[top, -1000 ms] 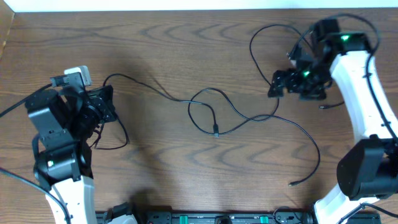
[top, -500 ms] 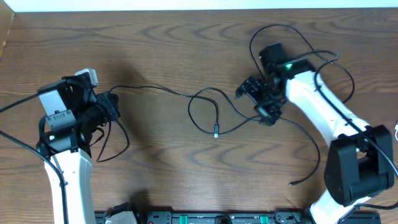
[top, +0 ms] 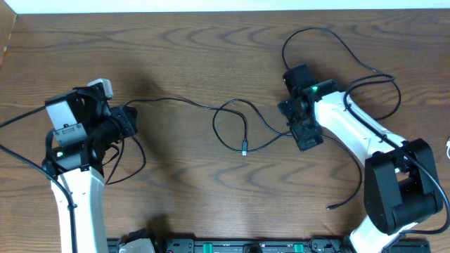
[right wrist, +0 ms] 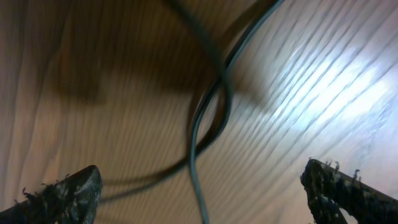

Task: Untangle cables
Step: 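Lower the right gripper onto the remaining black cable at center-right and grasp, then pull the grasped black cable up to the top-right corner with the right gripper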

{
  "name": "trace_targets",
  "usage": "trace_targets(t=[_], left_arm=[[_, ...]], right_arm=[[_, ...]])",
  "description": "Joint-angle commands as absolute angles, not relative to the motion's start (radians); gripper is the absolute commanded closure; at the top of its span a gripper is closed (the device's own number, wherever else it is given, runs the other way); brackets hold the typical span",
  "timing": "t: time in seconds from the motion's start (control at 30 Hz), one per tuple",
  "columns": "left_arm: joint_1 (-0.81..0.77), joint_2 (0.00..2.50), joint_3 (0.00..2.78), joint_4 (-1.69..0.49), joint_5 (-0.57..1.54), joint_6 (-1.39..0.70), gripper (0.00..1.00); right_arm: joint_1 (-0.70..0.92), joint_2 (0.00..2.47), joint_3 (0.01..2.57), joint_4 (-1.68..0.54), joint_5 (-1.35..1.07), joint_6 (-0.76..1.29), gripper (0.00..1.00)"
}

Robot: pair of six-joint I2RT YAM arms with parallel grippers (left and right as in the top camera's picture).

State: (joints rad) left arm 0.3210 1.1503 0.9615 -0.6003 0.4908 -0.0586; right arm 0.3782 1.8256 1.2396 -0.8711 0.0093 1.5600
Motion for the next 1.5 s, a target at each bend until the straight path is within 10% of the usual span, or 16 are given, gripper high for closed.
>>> trace_targets(t=[0.0, 0.37, 0.7, 1.17, 1.47], left_arm=[[0.284, 1.150, 0.968, -0.602, 0.488, -0.045, 0.86], [0.228, 1.150, 0.968, -0.614, 0.488, -0.038, 0.88], [0.228, 1.150, 0.968, -0.686, 0.489, -0.038, 0.42], [0.124, 1.150, 0.968, -0.750, 0.485, -0.019, 0.37], [0.081, 1.150, 0.968, -0.751, 0.485, -0.019, 0.36]], right_arm=[[0.388, 1.818, 1.207, -0.858, 0.152, 1.600, 0.01], [0.378, 1.819, 1.129, -0.754, 0.252, 1.524, 0.04], [0.381, 1.820, 1.102, -0.650, 0.252, 1.449, 0.07], [0.390, 1.884, 1.101, -0.643, 0.248, 1.450, 0.09], [0.390, 1.932, 1.100, -0.643, 0.241, 1.449, 0.54]])
